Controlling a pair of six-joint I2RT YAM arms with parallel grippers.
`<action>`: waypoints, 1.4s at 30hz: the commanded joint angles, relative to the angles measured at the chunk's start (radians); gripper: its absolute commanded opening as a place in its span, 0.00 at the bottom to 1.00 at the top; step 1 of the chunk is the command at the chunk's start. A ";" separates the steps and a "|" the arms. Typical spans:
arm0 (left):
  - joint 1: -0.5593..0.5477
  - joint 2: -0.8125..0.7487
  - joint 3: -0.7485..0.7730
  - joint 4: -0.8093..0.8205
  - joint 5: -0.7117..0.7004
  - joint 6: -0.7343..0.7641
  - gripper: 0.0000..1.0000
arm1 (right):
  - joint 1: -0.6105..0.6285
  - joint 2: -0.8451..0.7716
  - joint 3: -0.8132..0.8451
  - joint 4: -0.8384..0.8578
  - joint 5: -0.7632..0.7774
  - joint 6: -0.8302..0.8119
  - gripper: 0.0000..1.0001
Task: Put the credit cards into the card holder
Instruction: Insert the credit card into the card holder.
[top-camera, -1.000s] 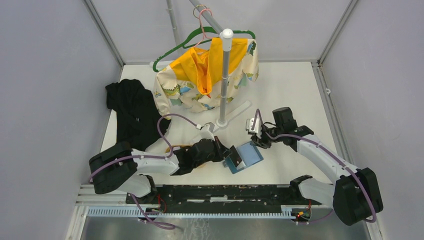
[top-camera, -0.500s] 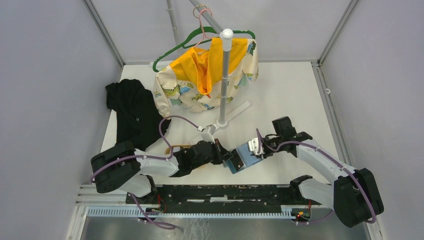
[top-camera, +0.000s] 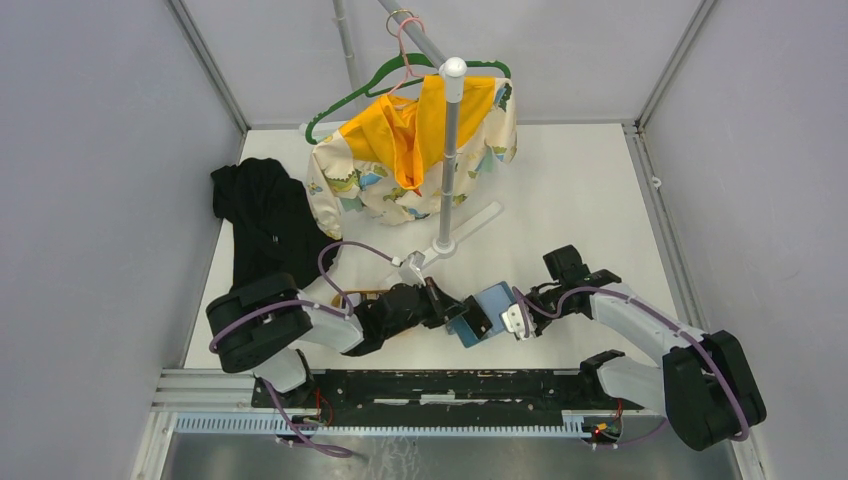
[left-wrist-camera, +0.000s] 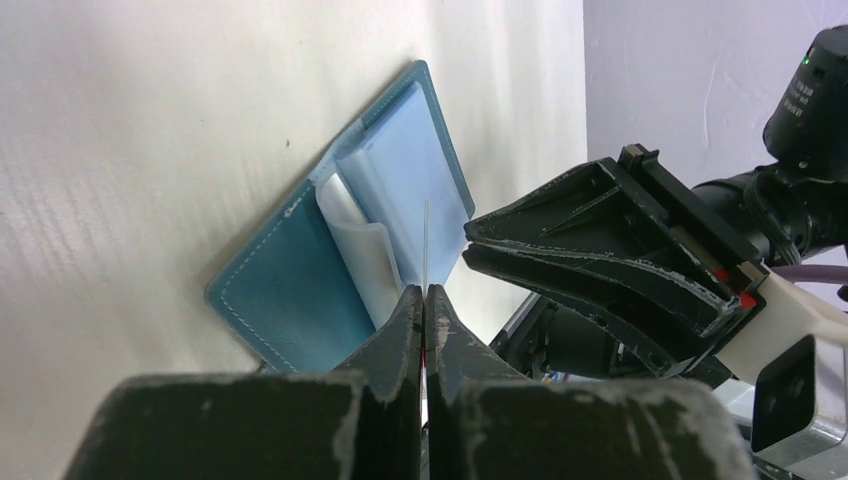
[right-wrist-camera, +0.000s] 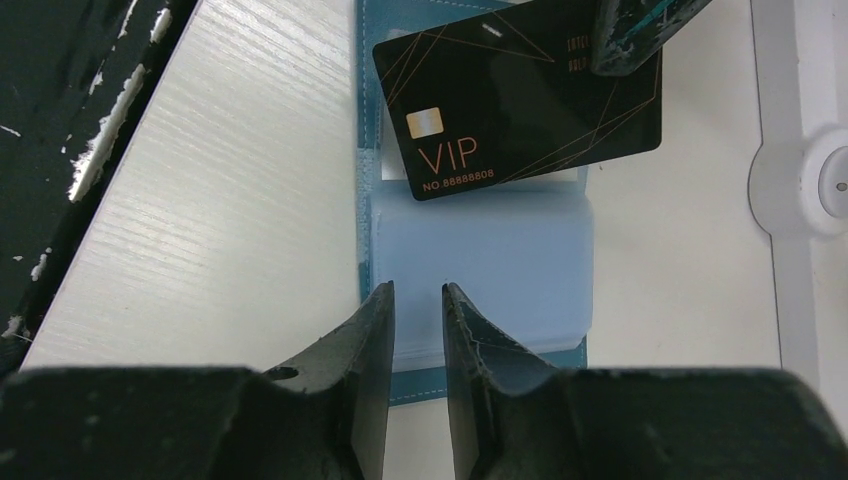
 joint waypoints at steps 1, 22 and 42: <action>0.012 0.018 -0.021 0.125 -0.028 -0.079 0.02 | 0.004 0.008 0.013 -0.005 0.011 -0.033 0.29; 0.006 0.094 -0.043 0.202 -0.038 -0.138 0.02 | 0.003 0.031 0.005 0.022 0.054 -0.002 0.28; -0.001 0.141 -0.027 0.163 -0.048 -0.213 0.02 | 0.003 0.041 0.001 0.030 0.059 0.012 0.28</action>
